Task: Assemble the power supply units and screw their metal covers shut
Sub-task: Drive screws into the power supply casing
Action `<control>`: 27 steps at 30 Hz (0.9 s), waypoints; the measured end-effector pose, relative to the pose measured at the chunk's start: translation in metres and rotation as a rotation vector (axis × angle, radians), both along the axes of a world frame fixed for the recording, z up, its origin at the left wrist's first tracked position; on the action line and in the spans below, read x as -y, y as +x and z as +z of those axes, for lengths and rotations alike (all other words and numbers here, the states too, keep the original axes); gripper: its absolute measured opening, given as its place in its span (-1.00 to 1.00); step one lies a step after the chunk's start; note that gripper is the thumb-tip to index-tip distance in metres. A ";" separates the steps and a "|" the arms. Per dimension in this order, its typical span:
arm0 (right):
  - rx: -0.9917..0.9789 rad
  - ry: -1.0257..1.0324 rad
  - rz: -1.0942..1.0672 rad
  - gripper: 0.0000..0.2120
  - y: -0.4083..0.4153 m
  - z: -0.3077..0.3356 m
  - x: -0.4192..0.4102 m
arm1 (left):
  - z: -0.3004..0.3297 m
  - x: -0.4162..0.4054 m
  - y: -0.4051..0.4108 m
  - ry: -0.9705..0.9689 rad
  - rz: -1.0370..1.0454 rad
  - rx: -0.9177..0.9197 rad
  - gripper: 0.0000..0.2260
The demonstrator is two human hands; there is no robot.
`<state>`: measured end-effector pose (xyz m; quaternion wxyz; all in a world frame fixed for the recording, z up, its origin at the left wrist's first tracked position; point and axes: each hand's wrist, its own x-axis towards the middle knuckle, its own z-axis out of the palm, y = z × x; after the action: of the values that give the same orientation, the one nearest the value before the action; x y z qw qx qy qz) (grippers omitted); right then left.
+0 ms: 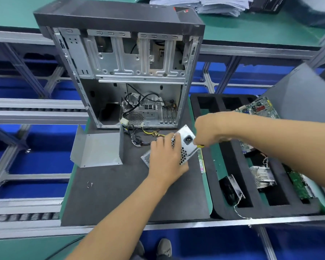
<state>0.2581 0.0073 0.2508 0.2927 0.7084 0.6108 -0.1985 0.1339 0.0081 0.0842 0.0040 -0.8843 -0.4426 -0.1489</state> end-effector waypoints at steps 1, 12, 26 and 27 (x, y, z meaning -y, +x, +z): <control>0.034 -0.014 0.050 -0.73 0.003 -0.002 0.004 | -0.002 0.006 0.003 0.008 -0.013 0.004 -0.29; -0.090 0.113 -0.094 -0.65 0.021 -0.034 0.034 | 0.002 -0.001 0.000 0.038 0.052 0.024 -0.06; -0.052 0.168 -0.096 -0.78 0.015 -0.030 0.053 | -0.001 0.012 0.004 0.072 -0.040 0.002 -0.14; -0.097 0.165 -0.173 -0.77 0.017 -0.033 0.058 | -0.002 0.017 0.005 0.092 -0.059 -0.001 -0.16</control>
<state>0.2750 -0.0503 0.2176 0.1855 0.7698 0.5749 -0.2062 0.1385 -0.0093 0.0821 0.0405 -0.8960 -0.4088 -0.1689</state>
